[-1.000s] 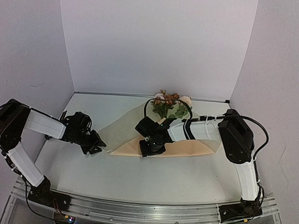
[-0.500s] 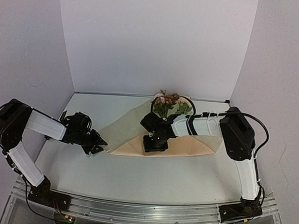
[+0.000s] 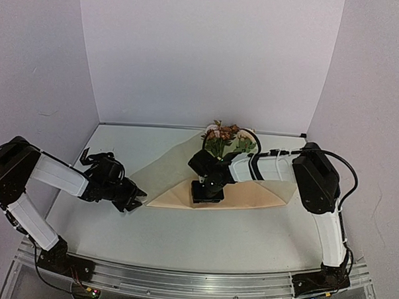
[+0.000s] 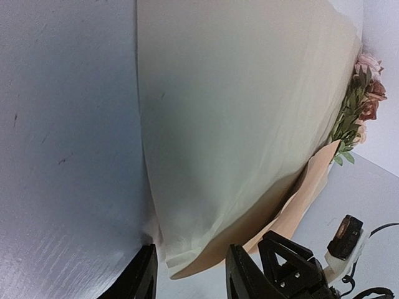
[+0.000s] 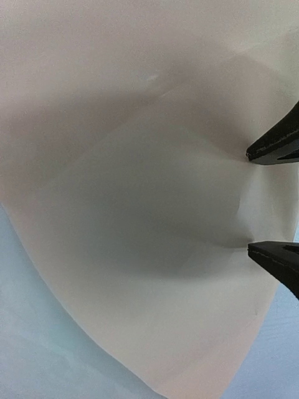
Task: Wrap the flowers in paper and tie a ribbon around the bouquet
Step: Pick up the one-fourth-folded wrapping paper from the center of the board.
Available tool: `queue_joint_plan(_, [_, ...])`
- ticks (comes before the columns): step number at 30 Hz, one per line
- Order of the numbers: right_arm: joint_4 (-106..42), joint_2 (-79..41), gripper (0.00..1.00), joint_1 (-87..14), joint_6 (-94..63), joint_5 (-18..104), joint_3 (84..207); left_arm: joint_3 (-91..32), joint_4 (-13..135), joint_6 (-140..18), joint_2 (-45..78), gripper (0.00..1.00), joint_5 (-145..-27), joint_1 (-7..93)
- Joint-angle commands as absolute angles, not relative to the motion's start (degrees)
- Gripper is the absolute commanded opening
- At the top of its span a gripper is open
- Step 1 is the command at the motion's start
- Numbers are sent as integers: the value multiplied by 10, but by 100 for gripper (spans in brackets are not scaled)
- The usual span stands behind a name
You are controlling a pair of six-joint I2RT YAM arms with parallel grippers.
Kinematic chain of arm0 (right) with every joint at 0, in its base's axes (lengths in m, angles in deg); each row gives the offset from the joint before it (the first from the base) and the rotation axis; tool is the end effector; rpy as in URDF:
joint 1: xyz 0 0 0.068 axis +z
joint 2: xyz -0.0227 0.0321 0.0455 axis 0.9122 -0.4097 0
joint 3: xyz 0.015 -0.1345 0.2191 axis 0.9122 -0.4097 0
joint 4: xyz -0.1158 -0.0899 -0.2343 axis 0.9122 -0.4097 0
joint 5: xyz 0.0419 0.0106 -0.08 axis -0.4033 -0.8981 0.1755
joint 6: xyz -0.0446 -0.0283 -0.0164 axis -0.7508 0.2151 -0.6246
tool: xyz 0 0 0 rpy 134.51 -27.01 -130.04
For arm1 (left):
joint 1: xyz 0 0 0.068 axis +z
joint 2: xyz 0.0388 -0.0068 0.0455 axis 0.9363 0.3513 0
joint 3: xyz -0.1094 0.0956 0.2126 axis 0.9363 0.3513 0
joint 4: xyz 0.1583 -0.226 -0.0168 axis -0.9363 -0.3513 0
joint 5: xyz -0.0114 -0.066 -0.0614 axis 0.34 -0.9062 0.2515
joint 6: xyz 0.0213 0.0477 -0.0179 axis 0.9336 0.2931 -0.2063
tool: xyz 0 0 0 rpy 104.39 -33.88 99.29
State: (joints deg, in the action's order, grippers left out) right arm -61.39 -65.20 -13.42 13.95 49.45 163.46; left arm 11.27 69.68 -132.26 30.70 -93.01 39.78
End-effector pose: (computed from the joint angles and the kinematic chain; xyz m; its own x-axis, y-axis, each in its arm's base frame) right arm 0.2866 0.3734 0.1170 -0.9126 -0.2098 -0.3510 -0.3169 0.9054 0.2826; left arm 0.2385 -0.1471 0.0889 -0.7088 -0.6972 0.1076 -0.5568 0.4592 -0.6922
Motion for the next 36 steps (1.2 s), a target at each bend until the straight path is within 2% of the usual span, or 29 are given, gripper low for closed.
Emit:
queue_joint_plan(1, [-614, -662, 45, -139, 150, 478, 1636, 130, 729, -1341, 326, 39, -882, 395])
queue_joint_plan(13, [-613, -642, 45, -145, 150, 474, 1642, 135, 788, -1255, 291, 20, -815, 395])
queue_joint_plan(17, [-613, -638, 45, -147, 150, 472, 1646, 132, 808, -1223, 286, 10, -808, 395])
queue_joint_plan(19, [-614, -633, 45, -148, 148, 472, 1647, 126, 805, -1206, 284, 1, -802, 395])
queue_joint_plan(28, [-616, -574, 51, -161, 143, 477, 1629, 123, 701, -1131, 195, 0, -708, 395])
queue_joint_plan(36, [-617, -543, 52, -164, 142, 488, 1600, 139, 607, -1082, 101, 0, -665, 397])
